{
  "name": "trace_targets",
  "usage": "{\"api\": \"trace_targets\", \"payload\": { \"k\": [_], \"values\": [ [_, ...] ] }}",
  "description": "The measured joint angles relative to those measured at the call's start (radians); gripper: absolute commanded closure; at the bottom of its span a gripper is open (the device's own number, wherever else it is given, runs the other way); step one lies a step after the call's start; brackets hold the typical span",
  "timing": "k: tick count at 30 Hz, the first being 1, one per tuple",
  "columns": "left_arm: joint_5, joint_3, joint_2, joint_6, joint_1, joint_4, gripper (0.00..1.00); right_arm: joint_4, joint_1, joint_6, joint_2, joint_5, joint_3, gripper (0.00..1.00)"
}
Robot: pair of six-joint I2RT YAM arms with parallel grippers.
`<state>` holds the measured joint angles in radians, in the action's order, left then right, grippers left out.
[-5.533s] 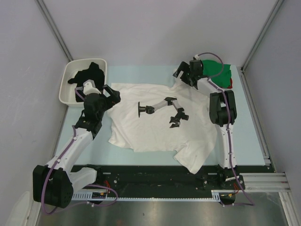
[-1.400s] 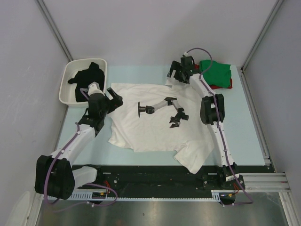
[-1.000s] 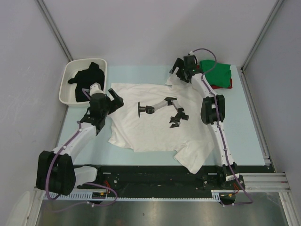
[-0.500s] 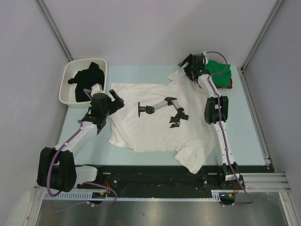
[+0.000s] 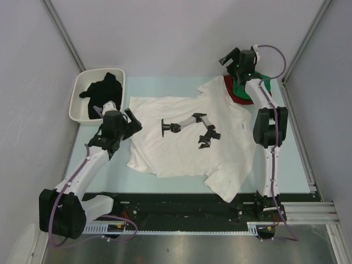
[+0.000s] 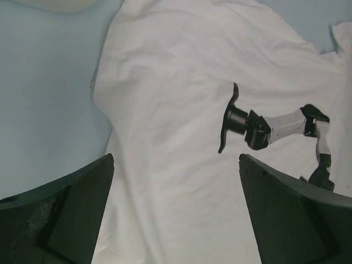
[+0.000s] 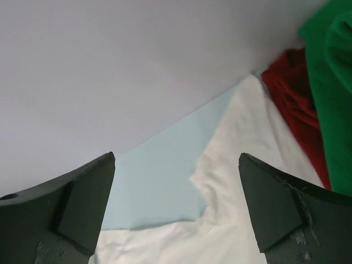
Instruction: Fold and stack the t-shirts
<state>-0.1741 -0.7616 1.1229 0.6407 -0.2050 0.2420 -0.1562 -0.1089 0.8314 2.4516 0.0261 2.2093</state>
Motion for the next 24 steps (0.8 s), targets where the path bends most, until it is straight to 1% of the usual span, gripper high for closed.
{"api": "trace_targets", "payload": {
  "k": [2,5,9,11,13,14,15,16,20,24],
  "values": [
    [0.002,-0.001,-0.014,0.000,-0.003,0.042,0.00,-0.011,-0.002,-0.027,-0.125,0.001,-0.057,0.00],
    [-0.003,0.011,-0.037,0.010,-0.012,0.121,0.00,-0.011,-0.035,-0.084,-0.399,-0.033,-0.232,0.00],
    [-0.005,0.087,-0.096,0.050,-0.024,0.182,0.00,-0.010,-0.163,-0.155,-0.767,-0.087,-0.480,0.00],
    [0.005,0.171,-0.163,0.091,-0.026,0.185,0.00,-0.020,-0.241,-0.193,-0.884,-0.091,-0.570,0.00],
    [0.015,0.250,-0.238,0.137,-0.027,0.200,0.02,-0.026,-0.302,-0.228,-0.961,-0.112,-0.656,0.00],
    [0.022,0.294,-0.277,0.163,-0.027,0.204,0.05,-0.039,-0.329,-0.245,-0.993,-0.127,-0.707,0.00],
    [0.024,0.319,-0.300,0.179,-0.027,0.212,0.11,-0.058,-0.356,-0.259,-1.017,-0.148,-0.754,0.00],
    [0.027,0.341,-0.316,0.196,-0.027,0.217,0.13,-0.083,-0.387,-0.273,-1.039,-0.173,-0.805,0.00],
    [0.034,0.376,-0.296,0.239,-0.027,0.221,0.14,-0.170,-0.480,-0.302,-1.090,-0.235,-0.950,0.00],
    [0.036,0.390,-0.249,0.263,-0.028,0.216,0.18,-0.217,-0.542,-0.311,-1.158,-0.272,-1.028,0.00]
  ]
}}
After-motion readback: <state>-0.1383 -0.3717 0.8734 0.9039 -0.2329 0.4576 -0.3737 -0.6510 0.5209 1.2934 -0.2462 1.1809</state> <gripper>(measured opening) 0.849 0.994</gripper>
